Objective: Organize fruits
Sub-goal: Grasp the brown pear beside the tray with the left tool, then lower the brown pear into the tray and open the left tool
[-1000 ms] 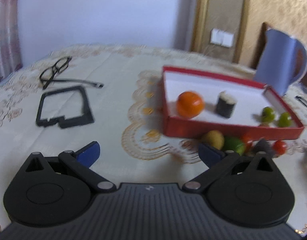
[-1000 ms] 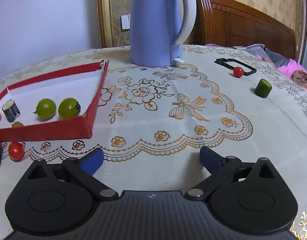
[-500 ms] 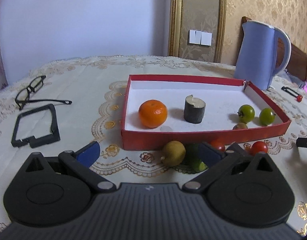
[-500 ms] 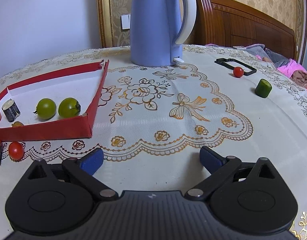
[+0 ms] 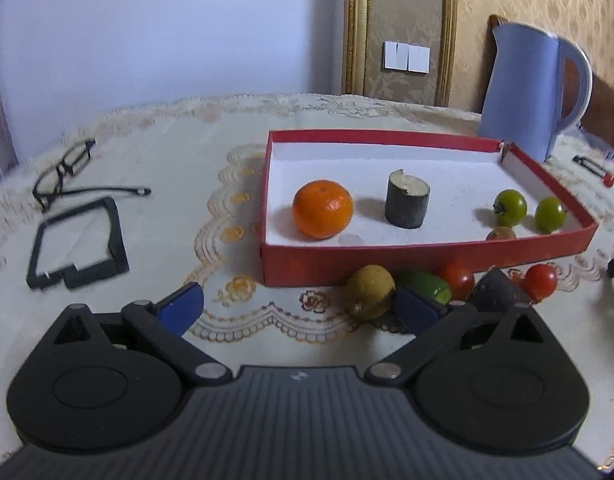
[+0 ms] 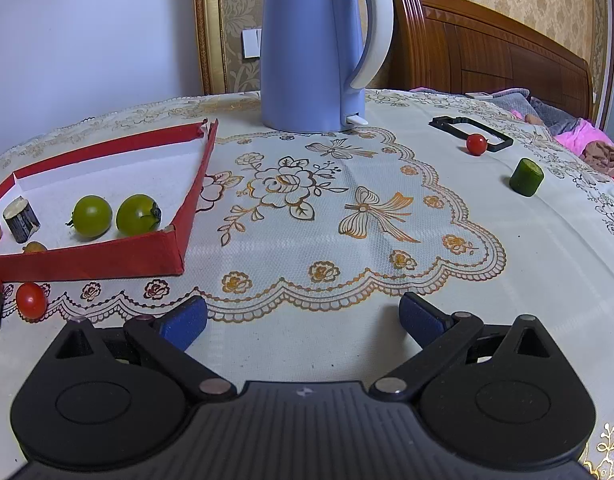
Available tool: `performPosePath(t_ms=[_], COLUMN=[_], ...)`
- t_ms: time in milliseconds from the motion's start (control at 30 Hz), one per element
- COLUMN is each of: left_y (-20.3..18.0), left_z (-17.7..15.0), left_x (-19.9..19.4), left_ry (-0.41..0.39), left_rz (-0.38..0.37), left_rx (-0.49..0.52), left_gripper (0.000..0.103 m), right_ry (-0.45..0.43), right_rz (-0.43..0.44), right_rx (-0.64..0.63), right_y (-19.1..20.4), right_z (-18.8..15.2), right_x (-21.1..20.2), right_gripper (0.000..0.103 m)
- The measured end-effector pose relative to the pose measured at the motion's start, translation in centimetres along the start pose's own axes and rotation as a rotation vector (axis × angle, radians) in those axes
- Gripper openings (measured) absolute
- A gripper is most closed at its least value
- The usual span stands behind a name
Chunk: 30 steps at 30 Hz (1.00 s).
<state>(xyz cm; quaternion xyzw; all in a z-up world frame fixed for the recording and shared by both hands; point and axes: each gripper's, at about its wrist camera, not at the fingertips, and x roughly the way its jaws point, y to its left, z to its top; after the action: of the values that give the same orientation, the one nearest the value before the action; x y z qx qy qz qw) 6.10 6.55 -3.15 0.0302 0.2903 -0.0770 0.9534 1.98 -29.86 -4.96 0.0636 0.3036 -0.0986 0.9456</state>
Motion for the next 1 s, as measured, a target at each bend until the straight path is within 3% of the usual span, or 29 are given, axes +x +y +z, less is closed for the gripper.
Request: performPosePath(t_ms=[67, 167, 200, 267, 300, 333, 767, 1000], left_y=[-0.1, 0.0, -0.1, -0.7, -0.6, -0.7, -1.9, -3.6], left_z=[0.0, -0.1, -0.2, -0.4, -0.4, -0.4, 1.2, 4.1], left_x=[0.0, -0.3, -0.1, 0.1, -0.1, -0.2, -2.2, 0.6], left_ry=[-0.008, -0.002, 0.010, 0.017, 0.011, 0.009, -0.079, -0.044], left_rz=[-0.008, -0.063, -0.080, -0.063, -0.081, -0.107, -0.101, -0.127], left_rx=[0.004, -0.003, 0.004, 0.023, 0.024, 0.019, 0.039, 0.029], left_gripper=[0.092, 0.065, 0.051, 0.041, 0.027, 0.024, 0.024, 0.024], right_ry=[0.000, 0.000, 0.000, 0.000, 0.000, 0.000, 0.000, 0.001], right_rz=[0.000, 0.000, 0.000, 0.000, 0.000, 0.000, -0.001, -0.002], right_rx=[0.000, 0.000, 0.000, 0.000, 0.000, 0.000, -0.001, -0.002], right_y=[0.0, 0.0, 0.0, 0.0, 0.0, 0.0, 0.1, 0.1], right_z=[0.0, 0.0, 0.0, 0.0, 0.0, 0.0, 0.0, 0.0], right_x=[0.0, 0.0, 0.0, 0.1, 0.1, 0.0, 0.1, 0.0], right_gripper=[0.103, 0.103, 0.103, 0.103, 0.103, 0.103, 0.103, 0.103])
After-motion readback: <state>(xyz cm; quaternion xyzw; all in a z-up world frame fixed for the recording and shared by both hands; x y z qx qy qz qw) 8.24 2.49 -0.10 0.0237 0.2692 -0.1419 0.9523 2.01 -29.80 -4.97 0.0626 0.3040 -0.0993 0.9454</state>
